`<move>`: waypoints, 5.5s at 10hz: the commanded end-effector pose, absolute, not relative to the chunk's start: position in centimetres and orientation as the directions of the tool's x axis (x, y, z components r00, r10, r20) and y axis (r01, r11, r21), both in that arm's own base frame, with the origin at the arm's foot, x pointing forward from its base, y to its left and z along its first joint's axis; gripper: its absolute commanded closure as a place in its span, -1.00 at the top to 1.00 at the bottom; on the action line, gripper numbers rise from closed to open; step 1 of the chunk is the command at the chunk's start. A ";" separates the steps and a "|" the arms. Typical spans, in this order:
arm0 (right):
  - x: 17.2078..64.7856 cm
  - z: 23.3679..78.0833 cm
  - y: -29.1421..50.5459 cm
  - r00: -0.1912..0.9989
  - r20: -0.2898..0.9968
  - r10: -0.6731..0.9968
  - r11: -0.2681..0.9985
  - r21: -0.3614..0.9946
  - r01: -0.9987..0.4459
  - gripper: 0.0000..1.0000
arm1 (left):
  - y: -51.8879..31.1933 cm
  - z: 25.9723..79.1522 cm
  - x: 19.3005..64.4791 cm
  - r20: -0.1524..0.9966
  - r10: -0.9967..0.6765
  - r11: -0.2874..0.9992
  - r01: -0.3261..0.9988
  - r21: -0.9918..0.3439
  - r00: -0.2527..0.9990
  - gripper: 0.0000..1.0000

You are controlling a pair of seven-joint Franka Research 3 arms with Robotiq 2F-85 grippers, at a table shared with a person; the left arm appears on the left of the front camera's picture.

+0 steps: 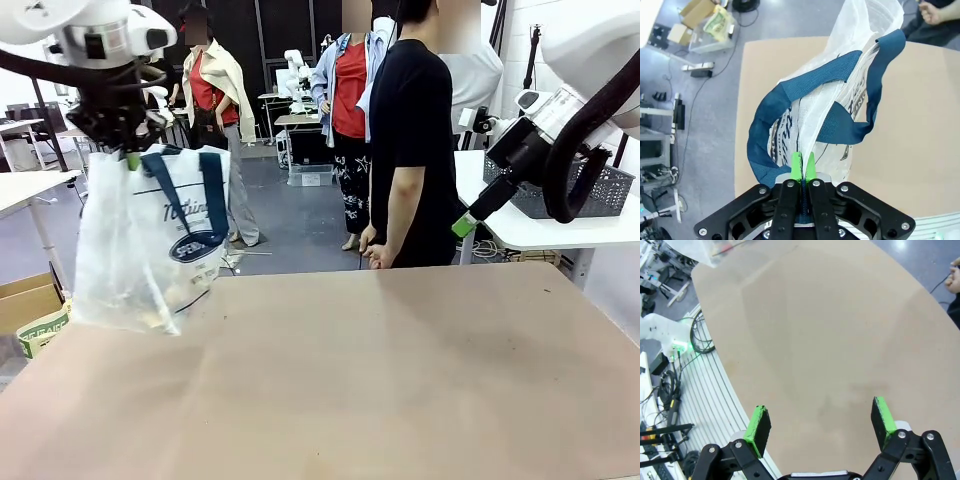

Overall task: Transfer purchased items from the store into the shopping bag.
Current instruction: Move the Reusable shopping bag to the right side of the table.

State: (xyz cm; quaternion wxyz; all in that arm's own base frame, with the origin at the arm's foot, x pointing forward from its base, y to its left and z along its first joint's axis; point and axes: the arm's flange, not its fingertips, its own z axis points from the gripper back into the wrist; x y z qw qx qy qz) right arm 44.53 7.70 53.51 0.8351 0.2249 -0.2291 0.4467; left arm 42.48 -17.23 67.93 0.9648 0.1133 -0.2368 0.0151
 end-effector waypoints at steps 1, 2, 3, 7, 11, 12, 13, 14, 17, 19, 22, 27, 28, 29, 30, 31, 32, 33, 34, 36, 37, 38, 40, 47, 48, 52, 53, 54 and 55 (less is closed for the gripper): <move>44.4 53.6 7.7 0.497 0.575 0.651 0.495 0.175 -0.851 1.00 | -13.2 66.2 39.4 0.562 0.059 0.971 -0.178 0.159 0.825 -1.00; 44.4 53.6 7.7 0.497 0.575 0.651 0.495 0.175 -0.851 1.00 | -11.3 65.6 38.3 0.590 0.091 0.968 -0.211 0.139 0.803 -1.00; 44.4 53.6 7.7 0.497 0.575 0.651 0.495 0.175 -0.851 1.00 | -9.5 64.9 37.7 0.619 0.104 0.965 -0.229 0.126 0.778 -1.00; 44.4 53.6 7.7 0.497 0.575 0.651 0.495 0.175 -0.851 1.00 | -6.5 62.5 36.8 0.658 0.107 0.964 -0.239 0.115 0.746 -1.00; 44.4 53.6 7.7 0.497 0.575 0.651 0.495 0.175 -0.851 1.00 | -6.3 61.3 36.9 0.609 0.139 0.956 -0.267 0.125 0.781 -1.00; 44.4 53.6 7.7 0.497 0.575 0.651 0.495 0.175 -0.851 1.00 | -7.4 60.9 38.0 0.629 0.165 0.934 -0.326 0.149 0.760 -1.00; 44.4 53.6 7.7 0.497 0.575 0.651 0.495 0.175 -0.851 1.00 | -6.8 60.6 39.2 0.638 0.238 0.912 -0.394 0.112 0.732 -1.00; 44.4 53.6 7.7 0.497 0.575 0.651 0.495 0.175 -0.851 1.00 | -6.1 60.3 40.2 0.631 0.277 0.904 -0.419 0.085 0.725 -1.00; 44.4 53.6 7.7 0.497 0.575 0.651 0.495 0.175 -0.851 1.00 | -4.8 60.0 41.9 0.652 0.352 0.883 -0.469 0.006 0.671 -1.00; 44.4 53.6 7.7 0.497 0.575 0.651 0.495 0.175 -0.851 1.00 | -3.8 59.6 42.3 0.670 0.407 0.860 -0.508 -0.053 0.621 -1.00; 44.4 53.6 7.7 0.497 0.575 0.651 0.495 0.175 -0.851 1.00 | -2.7 57.5 42.1 0.664 0.425 0.856 -0.511 -0.076 0.615 -1.00; 44.4 53.6 7.7 0.497 0.575 0.651 0.495 0.175 -0.851 1.00 | -2.3 50.6 38.9 0.618 0.410 0.882 -0.463 -0.082 0.671 -1.00; 44.4 53.6 7.7 0.497 0.575 0.651 0.495 0.175 -0.851 1.00 | -2.5 50.3 38.4 0.610 0.410 0.884 -0.460 -0.082 0.678 -1.00; 44.4 53.6 7.7 0.497 0.575 0.651 0.495 0.175 -0.851 1.00 | -2.2 51.5 40.1 0.618 0.402 0.877 -0.478 -0.047 0.676 -1.00; 44.4 53.6 7.7 0.497 0.575 0.651 0.495 0.175 -0.851 1.00 | -2.2 51.5 40.1 0.618 0.402 0.877 -0.478 -0.047 0.676 -1.00; 44.4 53.6 7.7 0.497 0.575 0.651 0.495 0.175 -0.851 1.00 | -2.2 51.5 40.1 0.618 0.402 0.877 -0.478 -0.047 0.676 -1.00; 44.4 53.6 7.7 0.497 0.575 0.651 0.495 0.175 -0.851 1.00 | -2.2 51.5 40.1 0.618 0.402 0.877 -0.478 -0.047 0.676 -1.00; 44.4 53.6 7.7 0.497 0.575 0.651 0.495 0.175 -0.851 1.00 | -2.2 51.5 40.1 0.618 0.402 0.877 -0.478 -0.047 0.676 -1.00; 44.4 53.6 7.7 0.497 0.575 0.651 0.495 0.175 -0.851 1.00 | -2.2 51.5 40.1 0.618 0.402 0.877 -0.478 -0.047 0.676 -1.00; 44.4 53.6 7.7 0.497 0.575 0.651 0.495 0.175 -0.851 1.00 | -2.5 51.8 39.6 0.619 0.389 0.887 -0.459 -0.051 0.683 -0.48; 44.4 53.6 7.7 0.497 0.575 0.651 0.495 0.175 -0.851 1.00 | -2.5 51.9 39.6 0.618 0.388 0.888 -0.457 -0.051 0.684 -0.09; 44.4 53.6 7.7 0.497 0.575 0.651 0.495 0.175 -0.851 1.00 | -2.7 52.0 39.4 0.616 0.388 0.889 -0.454 -0.054 0.686 0.31; 44.4 53.6 7.7 0.497 0.575 0.651 0.495 0.175 -0.851 1.00 | -3.3 52.8 39.5 0.592 0.373 0.905 -0.422 -0.061 0.715 1.00; 44.4 53.6 7.7 0.497 0.575 0.651 0.495 0.175 -0.851 1.00 | -4.4 56.8 39.3 0.576 0.352 0.922 -0.379 -0.078 0.738 1.00; 44.4 53.6 7.7 0.497 0.575 0.651 0.495 0.175 -0.851 1.00 | -4.7 57.5 39.3 0.581 0.338 0.927 -0.367 -0.072 0.740 1.00; 44.4 53.6 7.7 0.497 0.575 0.651 0.495 0.175 -0.851 1.00 | -5.5 58.1 39.6 0.571 0.302 0.941 -0.334 -0.051 0.763 1.00; 44.4 53.6 7.7 0.497 0.575 0.651 0.495 0.175 -0.851 1.00 | -5.6 57.5 40.0 0.578 0.277 0.940 -0.342 0.003 0.767 1.00; 44.4 53.6 7.7 0.497 0.575 0.651 0.495 0.175 -0.851 1.00 | -5.6 58.0 39.4 0.602 0.319 0.931 -0.360 -0.056 0.732 1.00; 44.4 53.6 7.7 0.497 0.575 0.651 0.495 0.175 -0.851 1.00 | -5.6 58.0 39.4 0.602 0.319 0.931 -0.360 -0.056 0.732 1.00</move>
